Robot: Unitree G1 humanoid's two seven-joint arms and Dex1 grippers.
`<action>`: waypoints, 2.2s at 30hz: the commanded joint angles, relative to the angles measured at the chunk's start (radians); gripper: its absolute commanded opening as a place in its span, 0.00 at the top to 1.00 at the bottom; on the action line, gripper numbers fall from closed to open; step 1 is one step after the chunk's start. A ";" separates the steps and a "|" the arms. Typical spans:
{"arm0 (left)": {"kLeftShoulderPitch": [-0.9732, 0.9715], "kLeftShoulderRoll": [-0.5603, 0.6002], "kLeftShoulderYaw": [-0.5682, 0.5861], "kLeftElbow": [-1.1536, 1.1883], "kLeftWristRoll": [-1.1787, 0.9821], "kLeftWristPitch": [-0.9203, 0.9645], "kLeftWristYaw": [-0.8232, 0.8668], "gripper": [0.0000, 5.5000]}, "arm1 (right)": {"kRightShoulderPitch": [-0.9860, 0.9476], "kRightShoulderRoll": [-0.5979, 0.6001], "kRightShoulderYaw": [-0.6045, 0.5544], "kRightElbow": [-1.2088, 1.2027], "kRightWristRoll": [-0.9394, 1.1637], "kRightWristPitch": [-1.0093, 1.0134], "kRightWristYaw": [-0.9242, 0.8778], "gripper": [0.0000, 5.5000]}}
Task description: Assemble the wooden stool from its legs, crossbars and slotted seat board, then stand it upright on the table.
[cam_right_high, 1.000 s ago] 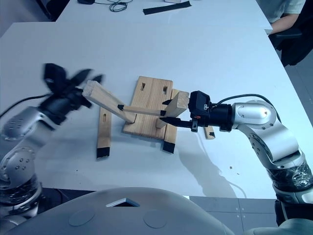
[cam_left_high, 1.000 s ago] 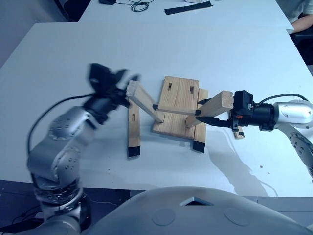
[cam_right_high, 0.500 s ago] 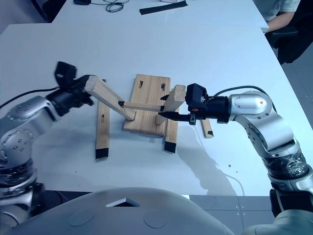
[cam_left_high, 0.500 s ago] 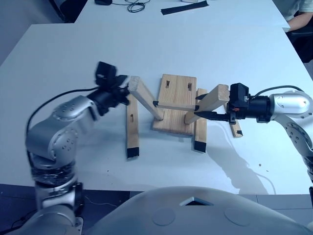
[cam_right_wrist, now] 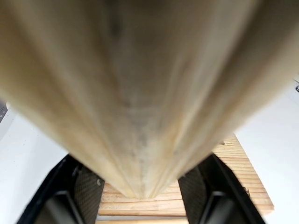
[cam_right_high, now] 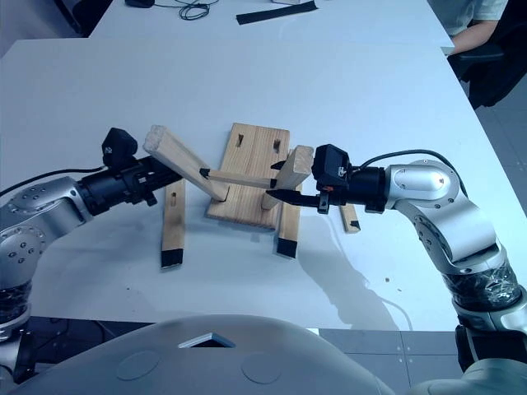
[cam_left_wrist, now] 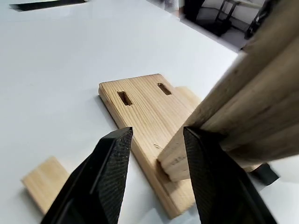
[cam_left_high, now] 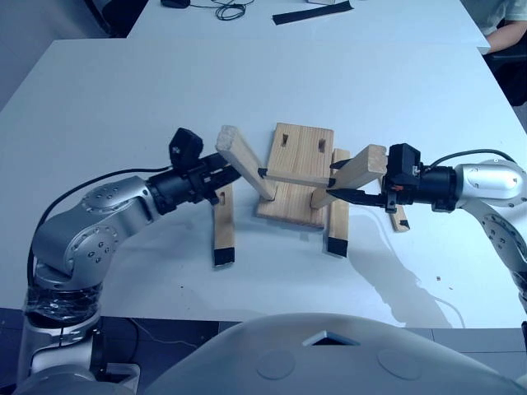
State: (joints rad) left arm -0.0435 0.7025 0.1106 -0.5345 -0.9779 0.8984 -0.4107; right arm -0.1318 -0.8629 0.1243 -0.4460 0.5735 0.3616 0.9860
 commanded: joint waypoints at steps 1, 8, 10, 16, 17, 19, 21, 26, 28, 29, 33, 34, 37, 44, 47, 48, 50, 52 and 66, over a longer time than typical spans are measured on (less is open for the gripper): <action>-0.167 0.011 -0.083 -0.153 -0.648 0.067 0.121 0.63 | -0.076 -0.001 0.095 0.045 -0.091 0.057 0.038 0.63; -0.109 0.045 -0.011 -0.096 -0.274 0.048 0.155 0.63 | -0.064 -0.002 0.090 0.047 -0.100 0.050 0.046 0.63; -0.141 -0.010 0.037 0.007 -0.158 -0.002 0.293 0.63 | -0.051 0.000 0.081 0.042 -0.100 0.051 0.030 0.63; -0.125 -0.133 0.109 -0.023 -0.012 -0.107 0.476 0.63 | -0.042 0.010 0.074 0.031 -0.098 0.057 0.002 0.63; -0.111 -0.122 0.105 -0.033 0.042 -0.133 0.464 0.63 | -0.042 0.010 0.072 0.030 -0.098 0.057 0.000 0.63; -0.092 -0.101 0.100 -0.035 0.137 -0.175 0.440 0.63 | -0.039 0.010 0.069 0.027 -0.096 0.059 -0.004 0.63; -0.080 -0.082 0.106 -0.003 0.221 -0.220 0.407 0.63 | -0.034 0.010 0.067 0.021 -0.095 0.061 -0.008 0.63; -0.064 -0.086 0.081 0.086 0.390 -0.331 0.331 0.63 | -0.038 0.015 0.068 0.023 -0.096 0.064 -0.011 0.63; -0.046 -0.095 0.067 0.105 0.441 -0.370 0.301 0.63 | -0.047 0.017 0.071 0.026 -0.096 0.064 -0.008 0.63; -0.037 -0.099 0.059 0.113 0.462 -0.383 0.288 0.63 | -0.050 0.018 0.073 0.028 -0.097 0.064 -0.006 0.63; -0.002 -0.165 -0.082 -0.027 0.375 -0.264 0.244 0.63 | -0.068 0.020 0.081 0.033 -0.094 0.069 0.005 0.63; -0.013 -0.209 -0.141 -0.108 0.277 -0.202 0.246 0.63 | -0.076 0.023 0.086 0.036 -0.093 0.072 0.009 0.63; -0.148 -0.361 -0.262 -0.249 -0.018 -0.070 0.318 0.63 | -0.108 0.035 0.101 0.038 -0.090 0.086 0.015 0.63; -0.238 -0.396 -0.238 -0.184 0.050 0.016 0.357 0.63 | -0.122 0.054 0.115 0.051 -0.101 0.086 0.043 0.63; -0.202 -0.329 -0.198 -0.180 0.097 0.024 0.310 0.63 | -0.119 0.050 0.116 0.056 -0.106 0.080 0.053 0.63; -0.186 -0.307 -0.185 -0.189 0.099 0.025 0.295 0.63 | -0.121 0.050 0.119 0.059 -0.108 0.079 0.056 0.63; -0.158 -0.273 -0.169 -0.210 0.093 0.025 0.266 0.63 | -0.122 0.052 0.128 0.065 -0.115 0.075 0.060 0.63; -0.145 -0.250 -0.160 -0.229 0.082 0.024 0.240 0.63 | -0.116 0.057 0.138 0.063 -0.123 0.073 0.060 0.63; -0.199 -0.285 -0.196 -0.250 0.071 0.050 0.232 0.63 | -0.176 0.115 0.251 0.115 -0.186 0.062 0.099 0.63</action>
State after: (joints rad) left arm -0.1403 0.5324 0.0601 -0.6708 -0.7798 0.9525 -0.0905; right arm -0.2738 -0.7983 0.2046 -0.3502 0.5098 0.3848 1.0747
